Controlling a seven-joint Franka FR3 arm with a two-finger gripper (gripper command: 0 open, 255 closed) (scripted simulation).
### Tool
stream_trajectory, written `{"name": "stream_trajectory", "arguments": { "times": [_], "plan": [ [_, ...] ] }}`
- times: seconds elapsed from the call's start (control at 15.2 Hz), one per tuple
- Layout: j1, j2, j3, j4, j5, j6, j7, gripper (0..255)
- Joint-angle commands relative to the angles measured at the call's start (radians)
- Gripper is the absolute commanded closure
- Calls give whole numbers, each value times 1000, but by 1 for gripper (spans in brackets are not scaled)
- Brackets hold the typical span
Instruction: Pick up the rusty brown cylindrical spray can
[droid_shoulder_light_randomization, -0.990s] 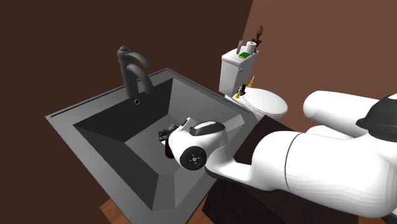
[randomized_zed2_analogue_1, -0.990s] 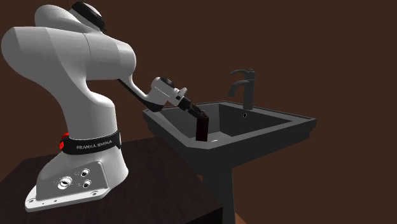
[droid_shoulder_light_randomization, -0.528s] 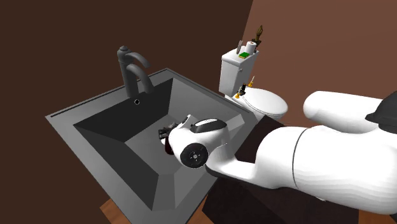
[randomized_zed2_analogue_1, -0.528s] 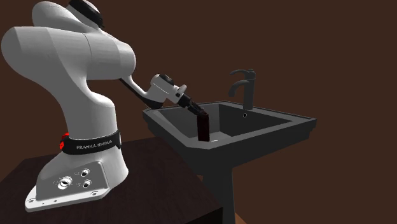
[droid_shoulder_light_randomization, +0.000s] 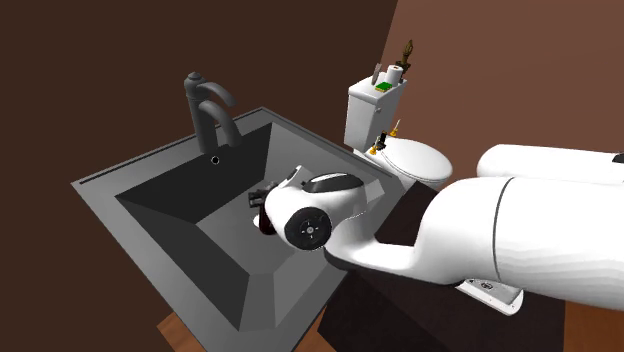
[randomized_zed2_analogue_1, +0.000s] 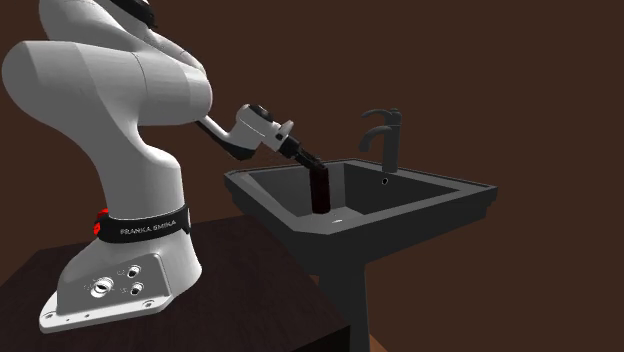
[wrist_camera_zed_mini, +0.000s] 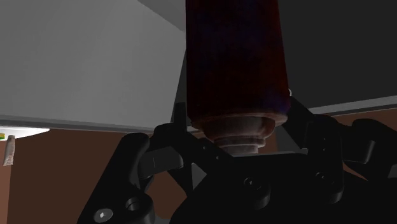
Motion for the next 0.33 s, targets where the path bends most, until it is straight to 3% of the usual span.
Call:
{"name": "stream_trajectory", "arguments": {
  "times": [0.0,0.26],
  "plan": [
    [19,17,-25,-7,-6,-12,-13,255],
    [36,35,-51,-12,-13,-26,-27,255]
  ]
}}
